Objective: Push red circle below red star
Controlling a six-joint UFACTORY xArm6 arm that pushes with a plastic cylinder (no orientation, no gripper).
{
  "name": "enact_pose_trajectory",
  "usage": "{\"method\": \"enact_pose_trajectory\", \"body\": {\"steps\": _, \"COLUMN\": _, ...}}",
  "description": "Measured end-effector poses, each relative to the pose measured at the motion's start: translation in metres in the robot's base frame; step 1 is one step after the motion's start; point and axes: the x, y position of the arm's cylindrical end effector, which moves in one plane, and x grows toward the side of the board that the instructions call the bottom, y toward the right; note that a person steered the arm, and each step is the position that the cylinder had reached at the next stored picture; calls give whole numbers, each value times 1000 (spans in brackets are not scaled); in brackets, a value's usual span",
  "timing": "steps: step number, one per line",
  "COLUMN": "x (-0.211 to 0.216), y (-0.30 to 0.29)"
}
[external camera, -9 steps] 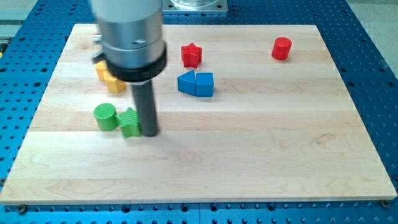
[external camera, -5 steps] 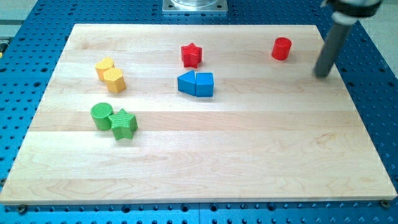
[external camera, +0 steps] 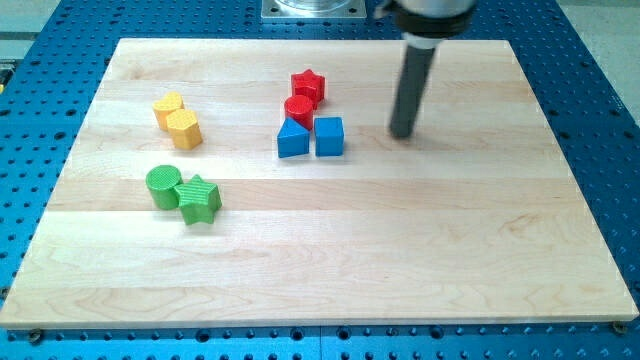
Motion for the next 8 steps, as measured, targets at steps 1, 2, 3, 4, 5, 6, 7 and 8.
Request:
{"method": "enact_pose_trajectory", "body": {"steps": 1, "x": -13, "y": -26}}
{"method": "enact_pose_trajectory", "body": {"steps": 2, "x": -9, "y": -82}}
{"method": "enact_pose_trajectory", "body": {"steps": 3, "x": 16, "y": -108}}
{"method": "enact_pose_trajectory", "body": {"steps": 4, "x": 19, "y": -116}}
{"method": "enact_pose_trajectory", "body": {"steps": 5, "x": 29, "y": -151}}
{"method": "enact_pose_trajectory", "body": {"steps": 6, "x": 31, "y": -182}}
{"method": "enact_pose_trajectory", "body": {"steps": 7, "x": 57, "y": -241}}
{"method": "enact_pose_trajectory", "body": {"steps": 8, "x": 66, "y": -218}}
